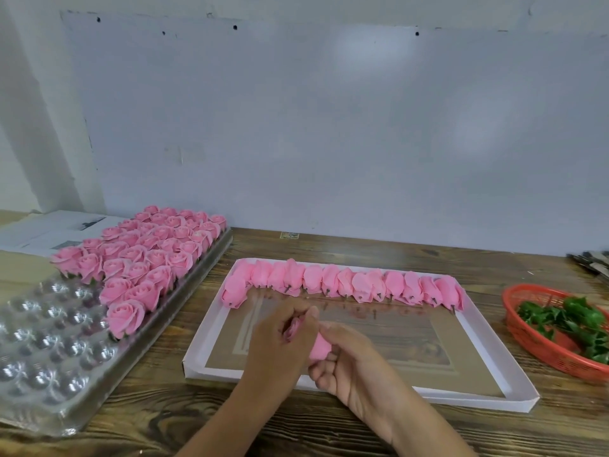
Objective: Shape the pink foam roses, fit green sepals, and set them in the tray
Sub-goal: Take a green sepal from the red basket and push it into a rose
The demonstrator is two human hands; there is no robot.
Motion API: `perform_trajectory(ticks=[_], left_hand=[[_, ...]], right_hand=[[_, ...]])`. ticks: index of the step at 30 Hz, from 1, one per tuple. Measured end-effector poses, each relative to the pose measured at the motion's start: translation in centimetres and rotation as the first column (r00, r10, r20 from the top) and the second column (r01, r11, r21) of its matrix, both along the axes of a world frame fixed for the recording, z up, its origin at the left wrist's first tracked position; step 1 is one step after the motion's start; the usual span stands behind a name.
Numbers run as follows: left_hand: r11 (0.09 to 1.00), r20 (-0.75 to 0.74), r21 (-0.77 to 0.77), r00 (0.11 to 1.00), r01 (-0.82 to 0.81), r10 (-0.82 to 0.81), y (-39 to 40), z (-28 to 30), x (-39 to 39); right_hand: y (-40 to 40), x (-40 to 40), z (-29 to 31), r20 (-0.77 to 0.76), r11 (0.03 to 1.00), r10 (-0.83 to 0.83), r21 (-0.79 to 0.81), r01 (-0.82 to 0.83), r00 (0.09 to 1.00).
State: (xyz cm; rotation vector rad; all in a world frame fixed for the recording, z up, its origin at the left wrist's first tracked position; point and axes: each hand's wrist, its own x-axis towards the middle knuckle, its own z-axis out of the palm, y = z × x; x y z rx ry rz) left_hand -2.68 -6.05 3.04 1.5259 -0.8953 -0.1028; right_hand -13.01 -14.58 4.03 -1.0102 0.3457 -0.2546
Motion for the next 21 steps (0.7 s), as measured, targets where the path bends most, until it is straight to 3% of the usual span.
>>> perform_trajectory(ticks=[2,4,6,8,14,21], left_hand=[[1.0,-0.049,-0.001,0.998,-0.031,0.031,-0.1,-0.2,0.2],[0.997,-0.102,0.005,0.992,-0.071,0.071,-0.3,-0.3,0.7],[0.996,-0.141,0.019,0.986,-0.082,0.084,-0.3,-0.3,0.9],[0.997,-0.173,0.032,0.982,-0.071,0.075,-0.4,-0.4,0.8],[0.998,-0.268,0.039,0.962,-0.048,0.057,-0.5,-0.5,0.8],[0.994,-0.011,0.013,0.994,-0.105,0.105,-0.2,-0.4,0.1]], right_hand=[[0.0,-0.1,0.1,-0.012,0.997,-0.014,-0.075,0.013,1.0],[0.0,-0.3,0.1,-0.052,0.959,-0.041,-0.281,0.024,0.998],[-0.1,-0.3,-0.2,-0.059,0.834,-0.151,-0.544,0.095,0.987],[-0.1,-0.2,-0.7,0.002,0.71,-0.234,-0.683,0.172,0.972],[0.4,0.0,-1.3,0.118,0.643,-0.268,-0.717,0.269,0.956],[0.1,0.4,-1.3,0.09,0.821,-0.251,-0.508,0.261,0.964]])
